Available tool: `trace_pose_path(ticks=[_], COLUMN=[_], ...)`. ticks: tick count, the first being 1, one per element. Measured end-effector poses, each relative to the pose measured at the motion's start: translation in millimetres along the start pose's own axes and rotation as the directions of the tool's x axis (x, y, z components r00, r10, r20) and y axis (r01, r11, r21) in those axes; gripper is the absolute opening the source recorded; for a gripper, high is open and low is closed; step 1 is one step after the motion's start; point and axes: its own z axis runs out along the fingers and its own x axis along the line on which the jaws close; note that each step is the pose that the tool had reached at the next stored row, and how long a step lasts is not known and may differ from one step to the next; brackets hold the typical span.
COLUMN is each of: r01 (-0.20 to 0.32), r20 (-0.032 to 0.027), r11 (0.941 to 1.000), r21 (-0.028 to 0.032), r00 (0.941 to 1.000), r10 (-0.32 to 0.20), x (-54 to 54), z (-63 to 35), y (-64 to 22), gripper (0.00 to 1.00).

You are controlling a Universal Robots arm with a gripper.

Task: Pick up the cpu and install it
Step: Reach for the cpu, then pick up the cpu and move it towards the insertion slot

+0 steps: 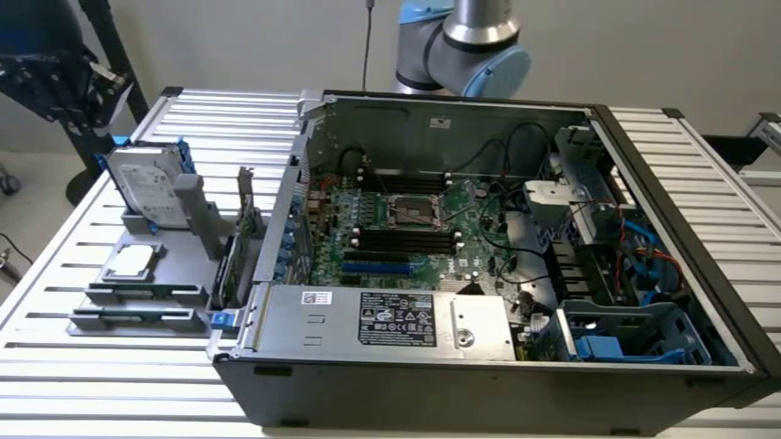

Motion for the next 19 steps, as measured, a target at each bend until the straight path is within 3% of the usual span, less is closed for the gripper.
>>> trace_pose_path(ticks=[4, 19], r01=[0.001, 0.002], r20=[-0.0021, -0.0021], r11=[1.0, 1.0], r21=[0.0013, 0.0014], r00=[1.0, 1.0], r10=[-0.001, -0.002], x=[13.7, 13.9], z=[2.6, 2.6], y=[-1.1, -1.1], gripper=[0.11, 0.11])
